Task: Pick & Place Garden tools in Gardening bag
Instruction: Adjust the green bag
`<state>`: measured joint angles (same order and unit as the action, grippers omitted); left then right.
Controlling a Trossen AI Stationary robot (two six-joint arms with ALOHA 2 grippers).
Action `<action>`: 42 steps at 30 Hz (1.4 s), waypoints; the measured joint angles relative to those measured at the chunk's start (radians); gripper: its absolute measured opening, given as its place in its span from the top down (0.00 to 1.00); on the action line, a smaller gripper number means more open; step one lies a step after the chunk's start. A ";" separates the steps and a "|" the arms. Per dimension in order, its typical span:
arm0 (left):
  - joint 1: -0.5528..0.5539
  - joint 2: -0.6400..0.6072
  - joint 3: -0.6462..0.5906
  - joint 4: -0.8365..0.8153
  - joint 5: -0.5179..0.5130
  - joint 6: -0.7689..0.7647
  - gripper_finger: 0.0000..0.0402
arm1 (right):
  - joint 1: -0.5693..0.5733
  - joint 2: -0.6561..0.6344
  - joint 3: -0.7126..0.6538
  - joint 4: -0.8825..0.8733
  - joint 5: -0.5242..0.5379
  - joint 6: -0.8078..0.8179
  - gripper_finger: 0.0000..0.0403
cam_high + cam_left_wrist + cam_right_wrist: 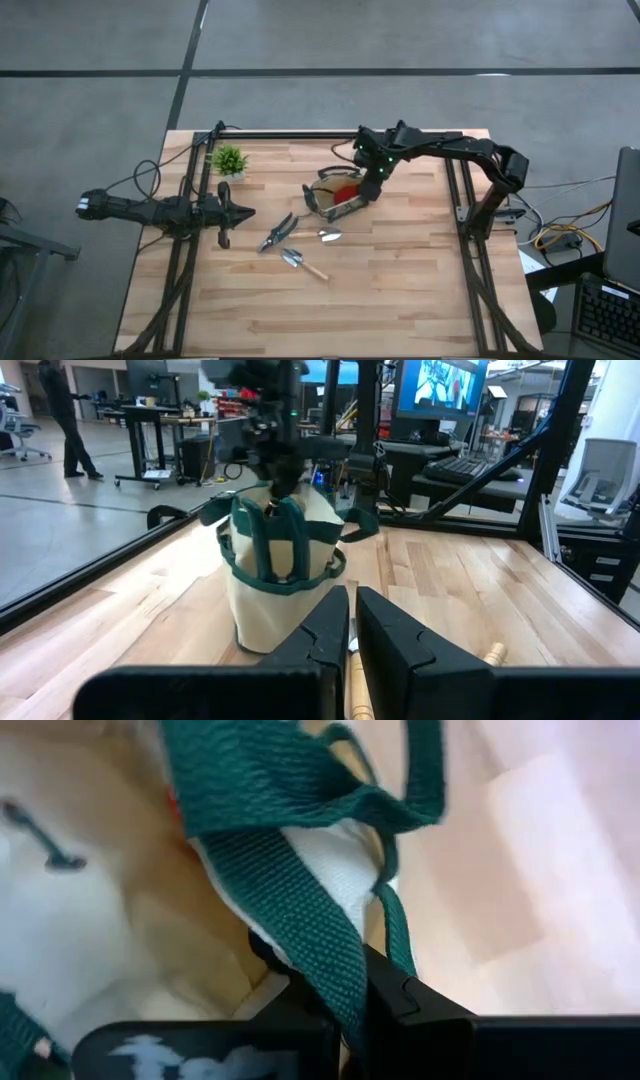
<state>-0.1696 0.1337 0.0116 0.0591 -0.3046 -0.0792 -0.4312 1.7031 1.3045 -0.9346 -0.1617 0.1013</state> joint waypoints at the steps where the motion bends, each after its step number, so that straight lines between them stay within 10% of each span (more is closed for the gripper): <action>1: 0.000 0.000 0.000 0.000 0.000 0.000 0.92 | 0.012 -0.008 -0.001 -0.014 0.007 0.009 0.98; 42: 0.000 0.000 0.000 0.000 0.000 0.000 0.92 | 0.285 -0.146 -0.122 0.237 -0.022 0.158 0.98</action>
<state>-0.1696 0.1335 0.0114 0.0591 -0.3046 -0.0792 -0.1459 1.5570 1.1821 -0.6979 -0.1836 0.2595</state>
